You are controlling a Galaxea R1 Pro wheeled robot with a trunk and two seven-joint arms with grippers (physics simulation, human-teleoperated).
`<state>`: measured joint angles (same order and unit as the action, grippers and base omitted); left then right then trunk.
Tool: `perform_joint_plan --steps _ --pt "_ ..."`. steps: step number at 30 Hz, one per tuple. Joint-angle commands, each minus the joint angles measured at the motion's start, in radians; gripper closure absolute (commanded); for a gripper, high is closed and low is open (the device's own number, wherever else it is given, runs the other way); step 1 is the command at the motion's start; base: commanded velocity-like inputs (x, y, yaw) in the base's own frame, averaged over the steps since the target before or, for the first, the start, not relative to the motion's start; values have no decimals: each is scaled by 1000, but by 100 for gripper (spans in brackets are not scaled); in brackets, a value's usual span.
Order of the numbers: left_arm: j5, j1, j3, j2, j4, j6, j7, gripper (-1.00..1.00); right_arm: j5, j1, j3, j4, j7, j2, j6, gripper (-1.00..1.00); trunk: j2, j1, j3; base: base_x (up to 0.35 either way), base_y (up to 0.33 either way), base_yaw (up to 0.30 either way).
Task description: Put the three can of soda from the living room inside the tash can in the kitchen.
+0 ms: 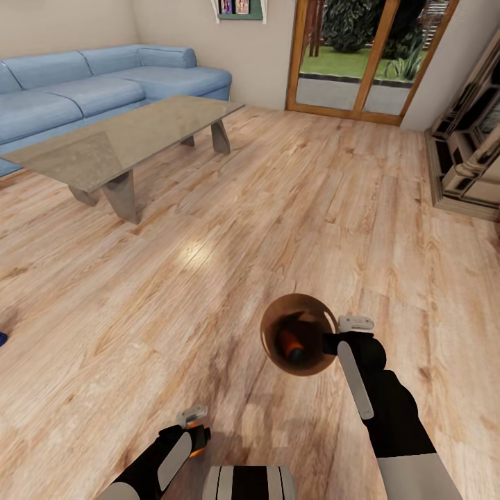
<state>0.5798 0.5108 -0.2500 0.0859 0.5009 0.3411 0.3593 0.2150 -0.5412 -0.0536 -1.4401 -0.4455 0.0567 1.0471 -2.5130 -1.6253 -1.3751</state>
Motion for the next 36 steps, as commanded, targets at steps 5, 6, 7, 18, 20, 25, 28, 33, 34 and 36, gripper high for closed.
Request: perform_joint_plan --steps 5,6,7,18,20,25,28,33,34,36 --pt "0 0 0 0 1 -7 0 -100 7 0 0 0 5 0 0 100 0 0 0 0 0 0" --pt "0 0 0 0 1 -8 0 100 7 0 0 0 5 0 0 100 0 0 0 0 0 0" --pt "0 0 0 0 1 -8 0 100 7 0 0 0 5 0 0 100 0 0 0 0 0 0" --pt "0 0 0 0 1 -25 0 100 7 0 0 0 5 -1 0 100 0 0 0 0 0 0" --pt "0 0 0 0 2 -28 -1 100 7 0 0 0 5 -1 0 100 0 1 4 0 0 0" --pt "-1 0 -1 -1 16 -29 -23 100 7 0 0 0 5 -2 0 100 1 3 23 0 0 0" --pt "-1 0 -2 -1 20 -29 -32 100 8 0 0 0 5 -2 0 100 2 4 35 0 0 0" --pt "-1 0 -9 -1 22 -30 -36 100 9 0 0 0 5 -2 0 100 3 6 54 0 0 0" --pt "-2 0 -10 -2 23 -29 -37 100 9 0 0 0 5 -3 0 100 3 7 58 0 0 0" --pt "-2 0 -11 -2 29 -29 -37 100 9 0 0 0 5 -4 0 100 4 8 66 0 0 0"
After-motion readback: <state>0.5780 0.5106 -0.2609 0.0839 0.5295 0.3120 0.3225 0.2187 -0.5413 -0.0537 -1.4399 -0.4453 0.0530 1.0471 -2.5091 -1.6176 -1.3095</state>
